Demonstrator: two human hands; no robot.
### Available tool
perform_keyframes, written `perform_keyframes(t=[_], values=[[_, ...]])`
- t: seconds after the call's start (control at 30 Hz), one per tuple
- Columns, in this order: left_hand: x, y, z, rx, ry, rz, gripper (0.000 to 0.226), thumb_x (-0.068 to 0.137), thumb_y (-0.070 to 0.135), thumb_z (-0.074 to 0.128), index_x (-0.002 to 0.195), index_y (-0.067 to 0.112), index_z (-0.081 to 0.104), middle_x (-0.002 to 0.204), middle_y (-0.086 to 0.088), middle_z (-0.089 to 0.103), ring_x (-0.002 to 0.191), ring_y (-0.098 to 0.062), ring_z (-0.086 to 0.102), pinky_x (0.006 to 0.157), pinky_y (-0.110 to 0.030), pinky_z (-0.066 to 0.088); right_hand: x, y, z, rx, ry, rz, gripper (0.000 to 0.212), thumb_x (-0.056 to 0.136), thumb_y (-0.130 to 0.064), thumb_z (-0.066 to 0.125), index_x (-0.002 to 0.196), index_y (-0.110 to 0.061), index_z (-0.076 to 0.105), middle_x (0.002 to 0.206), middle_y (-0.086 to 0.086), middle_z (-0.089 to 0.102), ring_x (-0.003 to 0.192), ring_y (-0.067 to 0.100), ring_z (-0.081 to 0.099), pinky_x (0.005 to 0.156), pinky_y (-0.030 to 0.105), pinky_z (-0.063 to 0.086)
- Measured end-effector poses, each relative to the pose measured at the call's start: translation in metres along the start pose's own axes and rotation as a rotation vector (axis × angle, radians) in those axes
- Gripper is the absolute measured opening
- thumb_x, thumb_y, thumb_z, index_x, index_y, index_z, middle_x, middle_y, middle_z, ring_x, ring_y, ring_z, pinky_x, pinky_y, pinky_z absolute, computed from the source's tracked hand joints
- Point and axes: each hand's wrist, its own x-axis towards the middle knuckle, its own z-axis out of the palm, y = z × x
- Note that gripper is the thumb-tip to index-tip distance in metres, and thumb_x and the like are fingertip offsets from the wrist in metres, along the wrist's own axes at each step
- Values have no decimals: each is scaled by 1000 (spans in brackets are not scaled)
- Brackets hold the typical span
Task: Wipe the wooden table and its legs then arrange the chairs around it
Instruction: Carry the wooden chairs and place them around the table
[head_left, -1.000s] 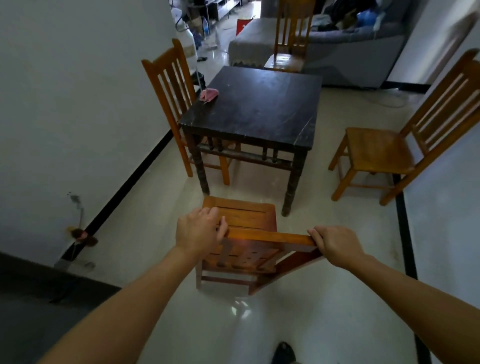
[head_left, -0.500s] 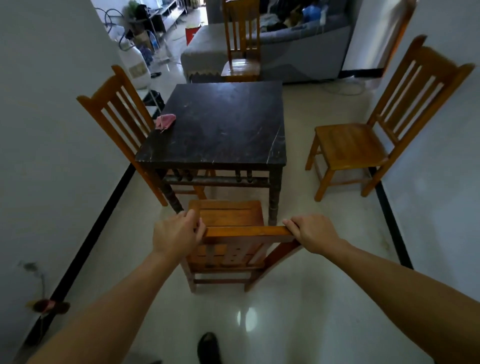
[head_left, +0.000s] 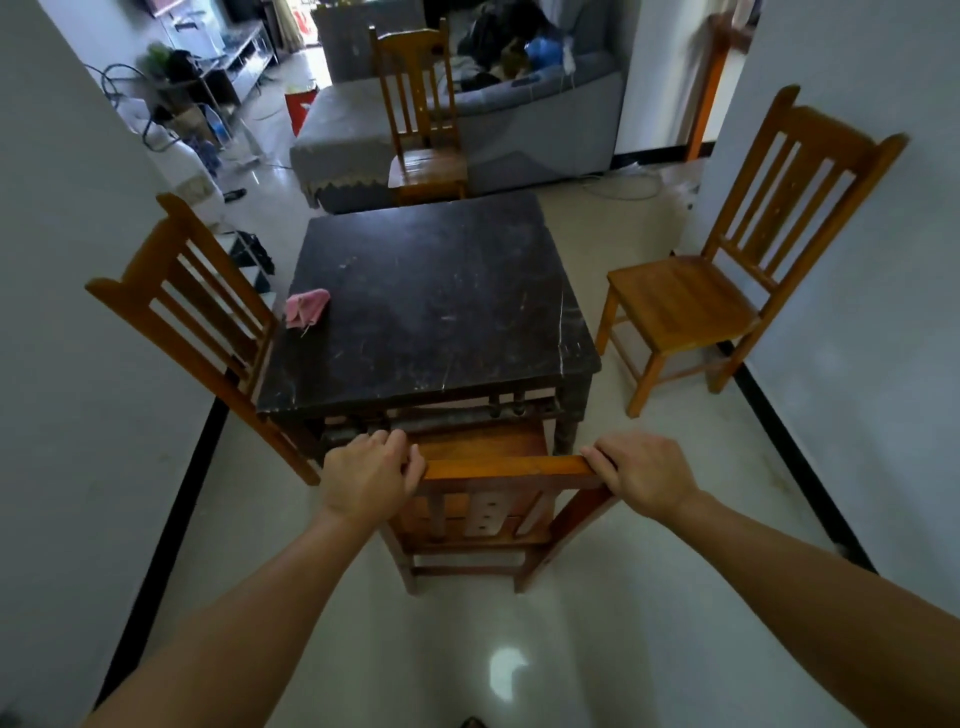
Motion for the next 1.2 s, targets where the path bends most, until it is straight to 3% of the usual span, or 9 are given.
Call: perform_keyframes(t=[0.17,0.3,0.5,0.6,0.87,0.97,1.1,1.2], values=[[15,-40,18,-17,-5,45,32,93,44,46,70,25,58,58,10,52,49,-6,48,42,-24,43,16,-21,4,-36,40,-143,46,100,-49,31,92,-26,71,86,-6,65,74,11,58,61,23,49],[29,-68,28,-57,32,132,49,90,58,35,70,23,62,57,9,56,49,-8,52,42,-21,41,25,-32,5,-66,26,-249,40,100,-45,40,113,-20,68,111,2,66,96,15,60,77,25,48],[45,-108,47,-3,-39,324,75,79,86,19,81,29,68,70,9,62,60,-8,56,47,-23,44,54,-45,14,-32,-74,-274,51,100,-53,33,120,-20,67,105,-1,68,85,13,62,68,24,51],[46,-118,57,6,-66,287,81,80,84,10,77,28,70,75,9,63,64,-8,57,48,-23,47,73,-53,24,-76,-51,-288,48,100,-52,35,114,-21,69,95,-2,68,77,13,61,61,24,49],[66,-98,66,73,-77,200,73,85,76,23,72,22,70,72,1,64,68,-17,58,51,-27,42,108,-22,23,-128,-81,-240,53,97,-53,32,111,-21,71,87,-3,67,70,14,57,56,25,45],[69,-81,62,98,-68,74,64,88,70,31,81,19,69,82,-3,65,79,-23,57,64,-35,44,117,-26,25,-225,-60,-167,51,97,-48,34,110,-17,71,92,1,71,82,21,63,61,31,51],[44,-64,66,27,-63,-75,45,97,48,38,112,15,66,103,-9,66,113,-33,52,86,-46,45,102,-52,31,-293,-81,2,37,87,-35,64,113,-9,69,103,10,72,106,33,62,76,43,54],[29,-74,71,-13,-16,-51,46,98,37,33,120,11,64,108,-10,68,122,-37,48,83,-46,50,91,-65,34,-262,-79,68,38,84,-33,70,114,-9,69,106,9,72,110,34,60,80,46,53]])
